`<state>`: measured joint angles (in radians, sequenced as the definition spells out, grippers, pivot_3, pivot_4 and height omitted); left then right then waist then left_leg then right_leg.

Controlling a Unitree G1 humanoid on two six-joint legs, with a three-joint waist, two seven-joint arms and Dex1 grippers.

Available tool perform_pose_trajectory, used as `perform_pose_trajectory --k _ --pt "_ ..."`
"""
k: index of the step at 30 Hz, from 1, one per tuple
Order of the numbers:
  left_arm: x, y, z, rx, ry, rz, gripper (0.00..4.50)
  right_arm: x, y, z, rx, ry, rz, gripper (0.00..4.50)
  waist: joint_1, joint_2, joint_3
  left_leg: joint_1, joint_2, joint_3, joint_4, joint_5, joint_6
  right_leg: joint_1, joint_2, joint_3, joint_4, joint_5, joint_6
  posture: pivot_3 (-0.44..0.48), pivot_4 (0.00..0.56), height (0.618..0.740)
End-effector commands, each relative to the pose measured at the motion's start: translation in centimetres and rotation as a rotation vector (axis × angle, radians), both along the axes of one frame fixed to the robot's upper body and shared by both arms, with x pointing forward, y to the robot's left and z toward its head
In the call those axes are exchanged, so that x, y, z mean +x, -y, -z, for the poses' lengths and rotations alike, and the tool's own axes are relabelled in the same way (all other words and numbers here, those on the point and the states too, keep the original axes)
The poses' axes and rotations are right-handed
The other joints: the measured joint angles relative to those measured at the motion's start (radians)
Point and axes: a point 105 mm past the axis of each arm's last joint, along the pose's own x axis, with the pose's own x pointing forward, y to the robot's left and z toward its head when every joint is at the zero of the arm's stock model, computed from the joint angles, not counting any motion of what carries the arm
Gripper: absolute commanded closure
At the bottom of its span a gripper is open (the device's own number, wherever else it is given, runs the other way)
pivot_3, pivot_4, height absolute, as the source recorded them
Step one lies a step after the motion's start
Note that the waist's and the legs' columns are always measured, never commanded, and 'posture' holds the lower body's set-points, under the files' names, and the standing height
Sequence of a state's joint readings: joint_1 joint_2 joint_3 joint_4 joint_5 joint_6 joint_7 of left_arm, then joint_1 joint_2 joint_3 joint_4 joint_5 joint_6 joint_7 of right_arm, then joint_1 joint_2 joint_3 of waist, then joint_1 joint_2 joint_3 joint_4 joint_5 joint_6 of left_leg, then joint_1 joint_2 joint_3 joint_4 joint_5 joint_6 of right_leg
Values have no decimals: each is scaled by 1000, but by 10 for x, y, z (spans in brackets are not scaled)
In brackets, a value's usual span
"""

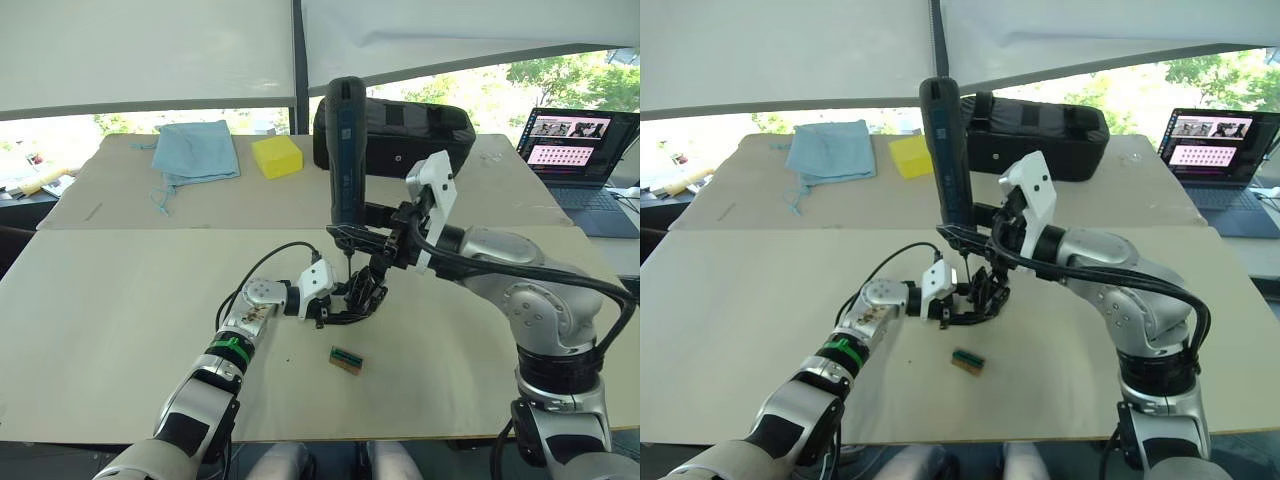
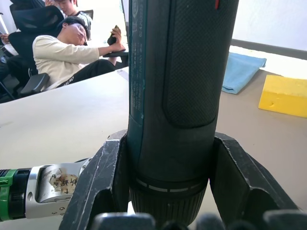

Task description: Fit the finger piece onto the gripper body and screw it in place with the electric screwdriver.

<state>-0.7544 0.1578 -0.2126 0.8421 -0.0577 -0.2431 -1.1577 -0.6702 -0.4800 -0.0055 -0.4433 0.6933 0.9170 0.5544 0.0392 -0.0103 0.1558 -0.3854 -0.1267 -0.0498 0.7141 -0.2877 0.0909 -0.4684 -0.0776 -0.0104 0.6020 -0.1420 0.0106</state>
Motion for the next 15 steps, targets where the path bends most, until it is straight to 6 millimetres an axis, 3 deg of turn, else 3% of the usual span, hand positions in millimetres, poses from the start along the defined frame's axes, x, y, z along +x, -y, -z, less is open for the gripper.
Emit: perform_pose_trajectory --k 1,4,8,15 --pt "5 3 -9 -8 28 -1 2221 -9 -1 -16 25 105 -23 2582 0 0 0 0 0 0 0 0 0 0 0 0 0 0 0 0 150 740" --pt "5 3 -10 -9 28 -1 2221 -14 -3 -15 34 122 -49 2582 0 0 0 0 0 0 0 0 0 0 0 0 0 0 0 0 150 740" --pt "5 3 -10 -6 30 1 2221 -26 -3 4 -16 152 -105 2582 1 0 0 0 0 0 0 0 0 0 0 -1 0 0 0 0 150 740" --pt "7 3 -11 -1 34 3 2221 -20 2 23 -32 107 -104 2582 0 0 0 5 0 0 0 0 0 5 1 -2 -1 0 0 0 150 740"
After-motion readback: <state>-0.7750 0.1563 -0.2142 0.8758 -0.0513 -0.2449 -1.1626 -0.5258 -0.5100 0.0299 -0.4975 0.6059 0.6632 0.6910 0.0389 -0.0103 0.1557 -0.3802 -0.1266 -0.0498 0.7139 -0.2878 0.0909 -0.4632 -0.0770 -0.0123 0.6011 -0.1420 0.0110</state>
